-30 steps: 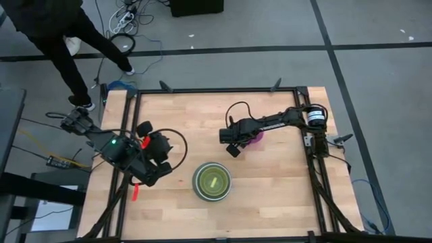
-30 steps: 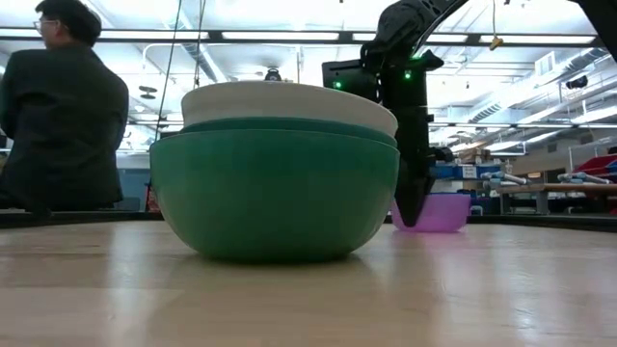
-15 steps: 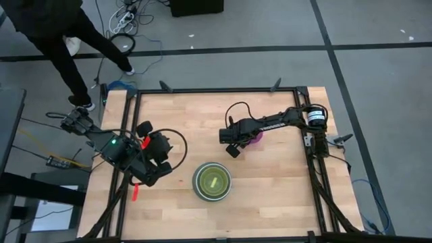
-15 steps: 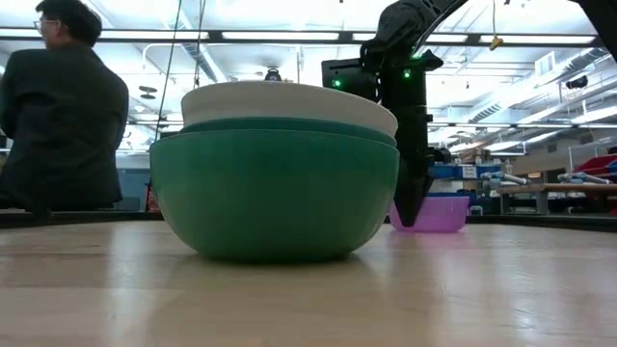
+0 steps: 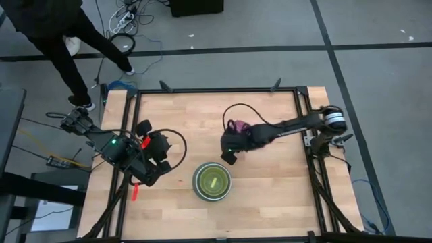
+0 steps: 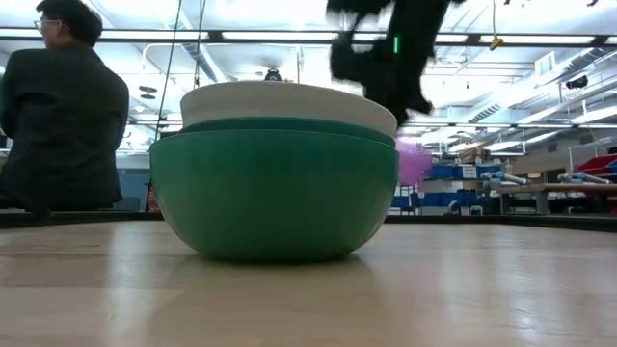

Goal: Nest bowls inside each other
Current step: Stack the purple bowl on top of the yellow bowl

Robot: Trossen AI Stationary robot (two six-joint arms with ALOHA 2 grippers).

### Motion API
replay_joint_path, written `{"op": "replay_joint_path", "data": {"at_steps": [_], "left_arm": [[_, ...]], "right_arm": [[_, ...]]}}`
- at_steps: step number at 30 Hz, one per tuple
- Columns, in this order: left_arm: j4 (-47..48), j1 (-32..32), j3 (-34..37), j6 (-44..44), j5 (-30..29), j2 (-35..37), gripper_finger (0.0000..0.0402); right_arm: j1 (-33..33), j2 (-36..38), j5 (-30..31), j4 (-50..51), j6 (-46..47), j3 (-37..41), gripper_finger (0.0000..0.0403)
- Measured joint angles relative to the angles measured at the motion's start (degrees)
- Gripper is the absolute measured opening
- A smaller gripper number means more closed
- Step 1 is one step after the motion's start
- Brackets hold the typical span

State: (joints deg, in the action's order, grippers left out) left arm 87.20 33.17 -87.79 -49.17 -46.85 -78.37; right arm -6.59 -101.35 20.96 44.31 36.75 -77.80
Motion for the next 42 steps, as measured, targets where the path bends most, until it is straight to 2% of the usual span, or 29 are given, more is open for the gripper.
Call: {"op": "replay_joint_path", "data": {"at_steps": [7,13,22,35,42], "left_arm": [[2.9,0.0,0.0,-2.7,-1.8,0.0,0.0147],[2.8,0.0,0.0,-2.5,-2.6,0.0,0.0147],[2.8,0.0,0.0,-2.4,-2.8,0.0,0.0147],[2.8,0.0,0.0,-2.5,-2.8,0.0,0.0147],[2.8,0.0,0.0,-2.5,-2.7,0.0,0.0147]], "right_arm": [[-10.6,5.7,-1.7,-20.5,-8.3,-0.1,0.0000],[-15.5,4.1,-7.6,-27.2,-9.5,-0.1,0.0000],[-17.0,3.9,-13.4,-26.7,-9.9,0.0,0.0001],[-17.0,3.4,-14.8,-26.3,-9.3,0.0,0.0003],[-16.9,0.1,-15.7,-25.8,-8.3,0.1,0.0024]]}}
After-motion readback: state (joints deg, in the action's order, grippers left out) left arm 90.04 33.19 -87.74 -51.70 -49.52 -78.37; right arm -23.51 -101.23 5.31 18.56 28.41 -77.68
